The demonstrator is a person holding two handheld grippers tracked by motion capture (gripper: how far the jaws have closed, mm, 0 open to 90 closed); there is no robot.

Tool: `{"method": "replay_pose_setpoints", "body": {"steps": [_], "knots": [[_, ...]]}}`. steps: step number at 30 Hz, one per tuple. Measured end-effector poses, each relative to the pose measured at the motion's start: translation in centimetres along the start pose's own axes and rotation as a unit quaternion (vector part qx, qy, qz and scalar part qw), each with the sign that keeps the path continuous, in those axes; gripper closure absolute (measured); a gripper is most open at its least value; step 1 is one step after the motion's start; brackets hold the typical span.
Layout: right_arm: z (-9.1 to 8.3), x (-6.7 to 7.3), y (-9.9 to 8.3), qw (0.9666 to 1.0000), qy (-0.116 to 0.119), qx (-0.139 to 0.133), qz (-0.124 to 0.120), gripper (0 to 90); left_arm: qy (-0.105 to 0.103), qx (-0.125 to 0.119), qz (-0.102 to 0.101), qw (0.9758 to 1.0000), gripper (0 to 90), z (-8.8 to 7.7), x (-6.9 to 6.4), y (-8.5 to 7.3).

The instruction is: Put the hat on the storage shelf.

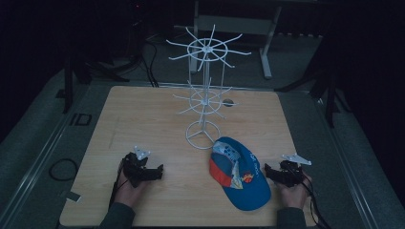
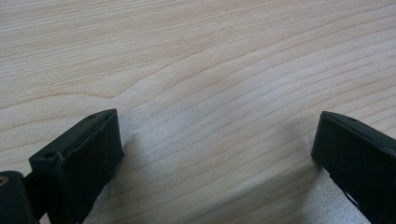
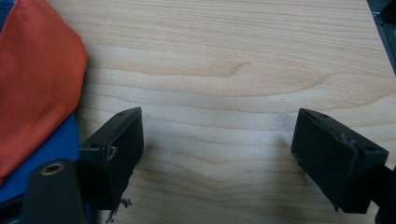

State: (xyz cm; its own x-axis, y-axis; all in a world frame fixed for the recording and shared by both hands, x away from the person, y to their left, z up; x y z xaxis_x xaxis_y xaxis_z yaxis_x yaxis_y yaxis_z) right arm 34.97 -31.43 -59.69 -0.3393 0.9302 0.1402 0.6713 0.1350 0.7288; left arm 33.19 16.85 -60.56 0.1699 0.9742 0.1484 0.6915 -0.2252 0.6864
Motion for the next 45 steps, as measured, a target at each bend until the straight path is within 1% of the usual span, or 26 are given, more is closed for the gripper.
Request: {"method": "replay_pose_setpoints", "body": {"steps": [2,15,19,21,22,24,26,27,29,32,33,35,37,38,40,45], "knots": [[0.0,0.0,0.0,1.0,0.004,0.0,-0.003,18.0,0.0,0.0,-0.002,1.0,2.2,0.0,0.0,0.0],[0.1,0.0,0.1,1.0,0.004,0.001,-0.004,18.0,0.002,0.0,-0.003,1.0,2.2,0.0,-0.1,0.1],[0.1,0.1,0.1,1.0,-0.005,-0.002,0.003,18.0,0.002,0.0,-0.002,1.0,2.2,0.0,-0.1,0.1],[0.1,0.2,0.1,1.0,-0.006,0.001,0.005,18.1,0.002,0.0,-0.002,1.0,2.2,0.0,-0.1,0.1],[0.1,0.2,0.2,1.0,-0.006,0.003,0.005,19.0,0.002,0.001,-0.001,1.0,2.2,0.0,-0.1,0.1],[0.0,0.1,0.4,0.9999,-0.006,0.009,0.007,26.5,0.002,0.001,-0.002,1.0,2.2,0.0,-0.1,0.1],[-0.2,0.2,0.6,0.9997,0.001,0.024,0.003,32.1,0.002,0.001,-0.002,1.0,2.2,0.0,-0.1,0.1],[-0.3,0.2,0.7,0.9995,0.007,0.031,-0.006,33.0,0.002,0.001,-0.002,1.0,2.2,0.0,-0.1,0.1],[-0.6,0.4,0.9,0.9989,0.01,0.039,-0.024,35.1,0.002,0.001,-0.001,1.0,2.2,0.0,-0.1,0.1],[-1.5,0.8,1.6,0.9976,0.017,0.041,-0.053,38.5,0.002,0.001,-0.001,1.0,2.2,0.0,-0.1,0.1],[-1.7,0.9,1.8,0.9973,0.02,0.04,-0.058,39.7,0.002,0.001,-0.002,1.0,2.2,0.0,-0.1,0.1],[-2.5,1.2,2.4,0.9974,0.025,0.03,-0.061,43.1,0.002,0.002,-0.001,1.0,2.2,0.0,-0.1,0.1],[-3.1,1.5,3.0,0.9969,0.032,0.025,-0.067,44.6,0.002,0.001,-0.002,1.0,2.2,0.0,-0.1,0.1],[-3.3,1.7,3.1,0.9968,0.036,0.025,-0.067,44.9,0.002,0.001,-0.002,1.0,2.2,0.0,-0.1,0.1],[-3.8,2.1,3.5,0.996,0.051,0.024,-0.069,44.4,0.002,0.001,-0.002,1.0,2.2,0.0,-0.1,0.1],[-4.2,3.3,3.7,0.9948,0.07,0.03,-0.067,43.7,0.002,0.001,-0.002,1.0,2.2,0.0,-0.2,0.1]]}}
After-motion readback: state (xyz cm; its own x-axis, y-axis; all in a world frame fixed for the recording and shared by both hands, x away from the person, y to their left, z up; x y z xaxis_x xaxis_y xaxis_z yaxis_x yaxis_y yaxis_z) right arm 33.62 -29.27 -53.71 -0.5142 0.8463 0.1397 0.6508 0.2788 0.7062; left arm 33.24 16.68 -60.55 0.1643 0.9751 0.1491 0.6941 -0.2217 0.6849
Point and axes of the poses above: each handheld gripper's, and its own axes: z roughly forward along the jaws, y roughly out of its top, x roughly to its left, the point moved 5 cm from there along z, roughly forward along the jaws, and after that the axes turned 12 degrees about y, right-handed, at the moved point
